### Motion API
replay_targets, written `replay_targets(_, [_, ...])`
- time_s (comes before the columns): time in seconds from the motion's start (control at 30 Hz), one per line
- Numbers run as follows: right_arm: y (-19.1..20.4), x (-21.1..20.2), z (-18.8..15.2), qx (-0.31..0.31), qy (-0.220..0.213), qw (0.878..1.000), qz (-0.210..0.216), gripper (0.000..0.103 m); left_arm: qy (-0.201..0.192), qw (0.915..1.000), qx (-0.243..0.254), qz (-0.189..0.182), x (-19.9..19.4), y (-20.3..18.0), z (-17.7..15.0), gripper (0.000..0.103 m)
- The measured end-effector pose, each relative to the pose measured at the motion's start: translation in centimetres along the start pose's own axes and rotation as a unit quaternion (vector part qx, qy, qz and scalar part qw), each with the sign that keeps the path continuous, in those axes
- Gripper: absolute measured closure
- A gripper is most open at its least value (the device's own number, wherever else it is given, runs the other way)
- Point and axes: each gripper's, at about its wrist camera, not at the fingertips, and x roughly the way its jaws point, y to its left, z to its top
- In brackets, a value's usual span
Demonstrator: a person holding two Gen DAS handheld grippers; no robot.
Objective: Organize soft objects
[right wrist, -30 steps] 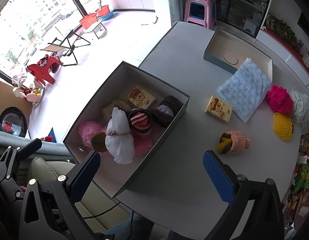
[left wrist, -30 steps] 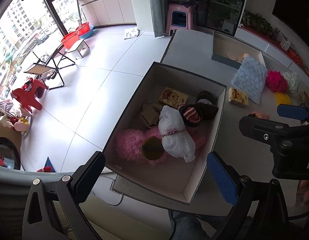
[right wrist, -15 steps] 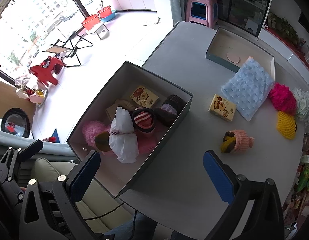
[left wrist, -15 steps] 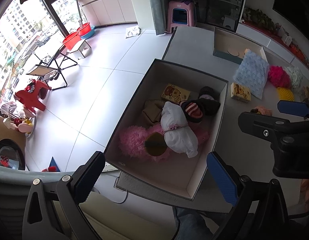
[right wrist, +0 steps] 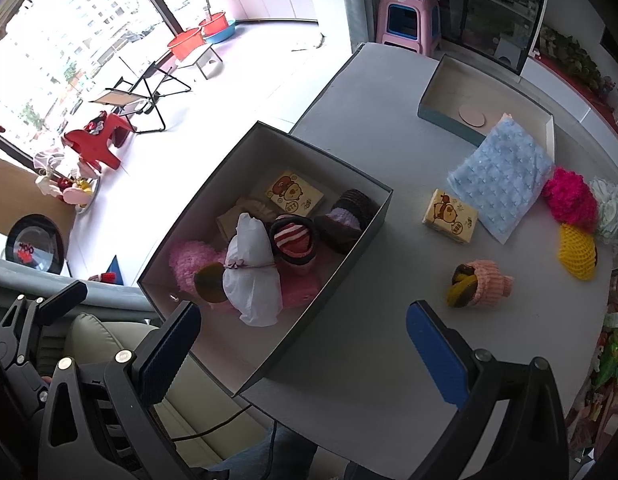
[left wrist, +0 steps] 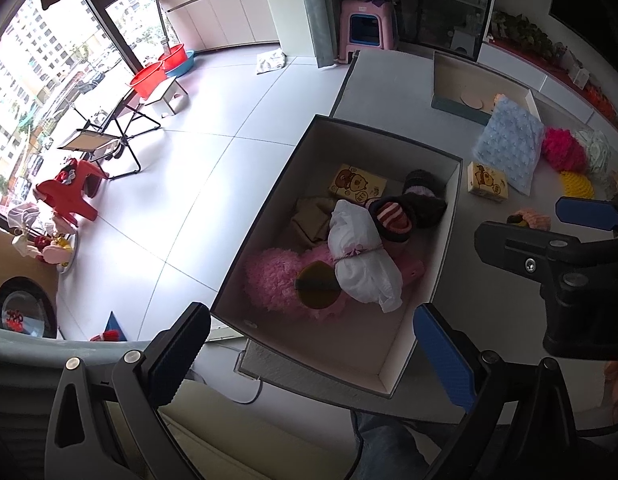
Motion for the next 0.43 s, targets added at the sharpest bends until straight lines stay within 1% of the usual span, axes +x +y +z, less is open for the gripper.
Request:
replay_targets(0.17, [0.4, 0.1, 0.1, -0.009, 0.001, 1.0, 0.002, 0.0, 0.005, 1.0, -0.004, 0.003, 0.1, 0.0, -0.1, 0.001])
replay_targets(0.3, [0.7, 0.2, 0.2, -0.018, 0.005, 1.0, 0.003, 0.0, 0.007, 0.9998, -0.016, 0.007, 0.2, 0.3, -0.2, 0.001])
replay_targets(0.43, [1.1, 0.4, 0.4, -0.026, 0.006, 1.0, 0.004, 0.0, -0.006, 0.9994, -0.034, 0.003, 0.0, 0.9, -0.3, 0.001])
